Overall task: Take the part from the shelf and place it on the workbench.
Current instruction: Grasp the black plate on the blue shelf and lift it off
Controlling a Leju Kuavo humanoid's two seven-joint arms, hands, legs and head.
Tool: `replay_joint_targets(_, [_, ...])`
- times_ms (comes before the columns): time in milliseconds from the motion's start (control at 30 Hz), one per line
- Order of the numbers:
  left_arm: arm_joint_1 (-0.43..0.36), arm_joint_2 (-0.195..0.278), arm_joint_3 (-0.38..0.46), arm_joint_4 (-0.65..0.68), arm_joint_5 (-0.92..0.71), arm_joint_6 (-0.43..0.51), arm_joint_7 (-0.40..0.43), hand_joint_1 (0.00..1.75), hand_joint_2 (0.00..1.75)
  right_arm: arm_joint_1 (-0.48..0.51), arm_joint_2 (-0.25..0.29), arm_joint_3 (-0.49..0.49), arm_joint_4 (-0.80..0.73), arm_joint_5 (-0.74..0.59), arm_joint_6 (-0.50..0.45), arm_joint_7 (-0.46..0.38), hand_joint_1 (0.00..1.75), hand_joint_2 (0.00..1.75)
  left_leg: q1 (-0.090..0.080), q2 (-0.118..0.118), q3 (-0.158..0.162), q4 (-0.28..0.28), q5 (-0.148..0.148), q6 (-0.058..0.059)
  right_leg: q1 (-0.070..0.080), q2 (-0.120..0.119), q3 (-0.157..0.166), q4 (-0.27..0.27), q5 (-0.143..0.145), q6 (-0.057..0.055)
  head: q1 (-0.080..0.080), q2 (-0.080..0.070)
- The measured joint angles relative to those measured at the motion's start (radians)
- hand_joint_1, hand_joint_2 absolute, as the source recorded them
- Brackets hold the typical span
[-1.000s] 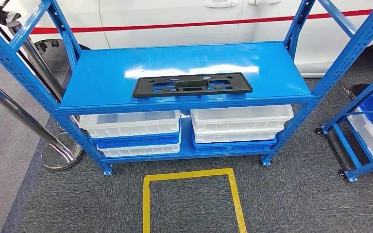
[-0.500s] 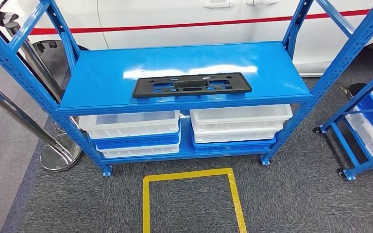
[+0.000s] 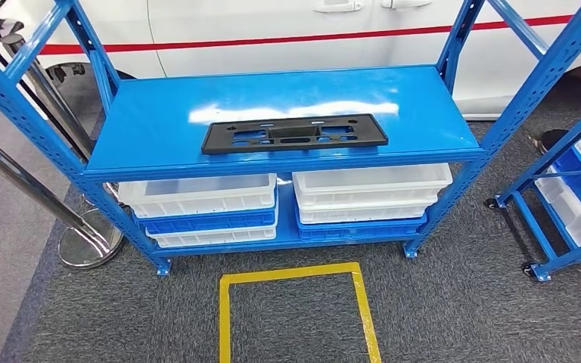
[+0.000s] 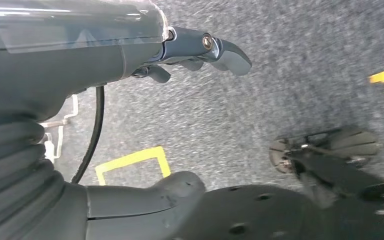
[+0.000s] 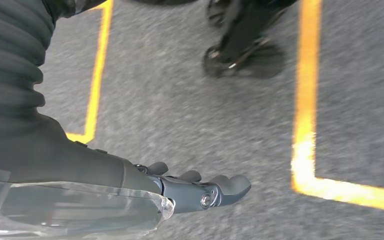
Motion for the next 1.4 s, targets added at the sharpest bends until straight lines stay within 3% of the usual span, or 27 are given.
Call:
replay_joint_targets(100, [-0.005, 0.006, 0.004, 0.0, -0.011, -0.014, -0.026, 0.0, 0.0, -0.047, 0.003, 0.0, -0.035, 0.098, -0.093, -0.15, 0.0, 1.75, 0.002, 0.0, 0.003, -0.016, 0.012, 0.018, -0.002, -0.001, -0.006, 0.008, -0.004, 0.016, 0.001, 0.0])
replay_joint_targets(167, [-0.01, 0.013, 0.003, 0.0, -0.031, -0.041, -0.049, 0.0, 0.0, -0.133, 0.014, 0.038, -0.127, 0.307, -0.219, -0.259, 0.0, 1.75, 0.004, 0.011, 0.004, -0.025, 0.024, 0.03, -0.003, -0.004, -0.046, 0.08, -0.051, 0.021, 0.002, 0.0])
replay_joint_targets(233, [-0.02, 0.021, -0.001, 0.0, -0.046, -0.07, -0.058, 0.0, 0.0, -0.269, 0.036, 0.11, -0.263, 0.586, -0.275, -0.242, 0.0, 1.75, -0.002, 0.034, -0.005, -0.022, 0.028, 0.035, -0.004, -0.005, -0.113, 0.211, -0.11, 0.023, 0.002, 0.0])
replay_joint_targets(267, [-0.027, 0.024, -0.003, 0.0, -0.051, -0.081, -0.058, 0.0, 0.0, -0.336, 0.048, 0.142, -0.33, 0.709, -0.276, -0.196, 0.0, 1.75, -0.004, 0.042, -0.008, -0.02, 0.029, 0.036, -0.005, -0.006, -0.136, 0.261, -0.121, 0.025, 0.002, 0.0])
replay_joint_targets(300, [-0.034, 0.026, -0.006, 0.0, -0.055, -0.088, -0.056, 0.0, 0.0, -0.389, 0.061, 0.166, -0.387, 0.811, -0.276, -0.141, 0.0, 1.75, -0.004, 0.043, -0.008, -0.018, 0.029, 0.037, -0.006, -0.007, -0.139, 0.277, -0.111, 0.026, 0.002, 0.0])
replay_joint_targets(333, [-0.04, 0.027, -0.008, 0.0, -0.059, -0.093, -0.053, 0.0, 0.0, -0.429, 0.071, 0.188, -0.439, 0.913, -0.286, -0.086, 0.0, 1.75, -0.002, 0.037, -0.006, -0.016, 0.028, 0.037, -0.007, -0.007, -0.122, 0.254, -0.083, 0.027, 0.003, 0.0])
replay_joint_targets(400, [-0.045, 0.028, -0.011, 0.0, -0.064, -0.098, -0.045, 0.0, 0.0, -0.48, 0.084, 0.236, -0.525, 1.119, -0.326, -0.001, 0.0, 1.75, 0.001, 0.016, -0.003, -0.01, 0.023, 0.032, -0.01, -0.006, -0.059, 0.137, -0.012, 0.025, 0.003, 0.0])
replay_joint_targets(433, [-0.044, 0.028, -0.013, 0.0, -0.068, -0.099, -0.04, 0.0, 0.0, -0.494, 0.087, 0.264, -0.56, 1.214, -0.347, 0.035, 0.0, 1.75, 0.0, 0.007, -0.006, -0.003, 0.021, 0.027, -0.009, -0.006, -0.036, 0.082, 0.009, 0.022, 0.003, 0.0])
replay_joint_targets(533, [-0.037, 0.027, -0.019, 0.0, -0.078, -0.103, -0.03, 0.0, 0.0, -0.52, 0.094, 0.321, -0.627, 1.394, -0.388, 0.097, 0.0, 1.75, -0.001, -0.007, -0.03, 0.008, 0.026, 0.007, -0.002, -0.004, -0.026, 0.02, 0.006, 0.009, 0.002, 0.0])
replay_joint_targets(633, [-0.033, 0.029, -0.024, 0.0, -0.087, -0.107, -0.027, 0.0, 0.0, -0.541, 0.099, 0.346, -0.671, 1.436, -0.397, 0.102, 0.0, 1.75, 0.003, -0.006, -0.05, 0.033, 0.007, -0.008, -0.008, -0.003, -0.018, -0.002, 0.011, -0.007, 0.002, 0.0])
replay_joint_targets(733, [-0.039, 0.03, -0.029, 0.0, -0.094, -0.107, -0.022, 0.0, 0.0, -0.554, 0.112, 0.366, -0.691, 1.467, -0.39, 0.118, 0.0, 1.75, 0.009, -0.006, -0.13, 0.199, -0.066, -0.022, -0.009, -0.004, -0.008, -0.011, 0.013, -0.017, 0.002, 0.0])
replay_joint_targets(800, [-0.042, 0.03, -0.032, 0.0, -0.097, -0.107, -0.018, 0.0, 0.0, -0.557, 0.115, 0.383, -0.693, 1.529, -0.385, 0.152, 0.0, 1.75, 0.015, -0.006, -0.175, 0.274, -0.076, -0.03, -0.008, -0.004, -0.007, -0.011, 0.011, -0.018, 0.002, 0.0])
replay_joint_targets(833, [-0.044, 0.03, -0.033, 0.0, -0.098, -0.107, -0.016, 0.0, 0.0, -0.558, 0.115, 0.392, -0.693, 1.56, -0.384, 0.17, 0.0, 1.75, 0.019, -0.006, -0.172, 0.258, -0.052, -0.033, -0.009, -0.003, -0.005, -0.01, 0.01, -0.017, 0.002, 0.0])
replay_joint_targets(933, [-0.046, 0.03, -0.035, 0.0, -0.1, -0.107, -0.013, 0.0, 0.0, -0.562, 0.114, 0.408, -0.692, 1.624, -0.379, 0.211, 0.0, 1.75, 0.027, -0.006, -0.093, 0.076, 0.043, -0.038, -0.01, 0.002, -0.004, -0.003, 0.003, -0.006, 0.002, 0.0])
replay_joint_targets(1000, [-0.05, 0.03, -0.036, 0.0, -0.101, -0.109, -0.013, 0.0, 0.0, -0.563, 0.114, 0.412, -0.689, 1.647, -0.371, 0.23, 0.0, 1.75, 0.025, -0.008, -0.068, 0.019, 0.052, -0.031, -0.005, 0.003, -0.009, 0.0, 0.001, 0.006, 0.002, 0.0])
replay_joint_targets(1067, [-0.053, 0.03, -0.037, 0.0, -0.102, -0.11, -0.013, 0.0, 0.0, -0.562, 0.114, 0.415, -0.683, 1.655, -0.365, 0.239, 0.0, 1.75, 0.021, -0.01, -0.068, 0.015, 0.05, -0.017, -0.005, 0.004, -0.011, -0.001, 0.001, 0.017, 0.002, 0.0])
replay_joint_targets(1133, [-0.053, 0.03, -0.037, 0.0, -0.103, -0.11, -0.013, 0.0, 0.0, -0.562, 0.114, 0.417, -0.678, 1.657, -0.362, 0.243, 0.0, 1.75, 0.02, -0.008, -0.064, 0.009, 0.052, -0.001, -0.008, 0.002, -0.019, 0.021, -0.016, 0.024, 0.002, 0.0])
replay_joint_targets(1167, [-0.054, 0.03, -0.037, 0.0, -0.103, -0.11, -0.013, 0.0, 0.0, -0.563, 0.114, 0.417, -0.676, 1.656, -0.36, 0.245, 0.0, 1.75, 0.02, -0.007, -0.062, 0.007, 0.052, 0.006, -0.009, 0.001, -0.036, 0.059, -0.038, 0.027, 0.002, 0.0])
replay_joint_targets(1233, [-0.055, 0.031, -0.037, 0.0, -0.103, -0.111, -0.013, 0.0, 0.0, -0.562, 0.113, 0.417, -0.669, 1.647, -0.349, 0.246, 0.0, 1.75, 0.016, -0.005, -0.062, 0.006, 0.051, 0.016, -0.009, -0.001, -0.1, 0.185, -0.095, 0.027, 0.002, 0.0])
replay_joint_targets(1300, [-0.056, 0.031, -0.037, 0.0, -0.103, -0.113, -0.013, 0.0, 0.0, -0.558, 0.112, 0.417, -0.653, 1.628, -0.334, 0.245, 0.0, 1.75, 0.011, -0.005, -0.061, 0.006, 0.05, 0.021, -0.008, -0.001, -0.153, 0.28, -0.117, 0.024, 0.002, 0.0])
replay_joint_targets(1333, [-0.056, 0.032, -0.037, 0.0, -0.104, -0.114, -0.013, 0.0, 0.0, -0.556, 0.111, 0.417, -0.644, 1.617, -0.329, 0.245, 0.0, 1.75, 0.008, -0.006, -0.06, 0.006, 0.049, 0.022, -0.006, -0.001, -0.155, 0.276, -0.1, 0.021, 0.002, 0.0])
replay_joint_targets(1400, [-0.056, 0.031, -0.037, 0.0, -0.107, -0.116, -0.013, 0.0, 0.0, -0.554, 0.11, 0.413, -0.626, 1.601, -0.326, 0.245, 0.0, 1.75, 0.006, -0.007, -0.056, 0.006, 0.048, 0.022, 0.0, -0.001, -0.109, 0.167, -0.028, 0.009, 0.003, 0.0])
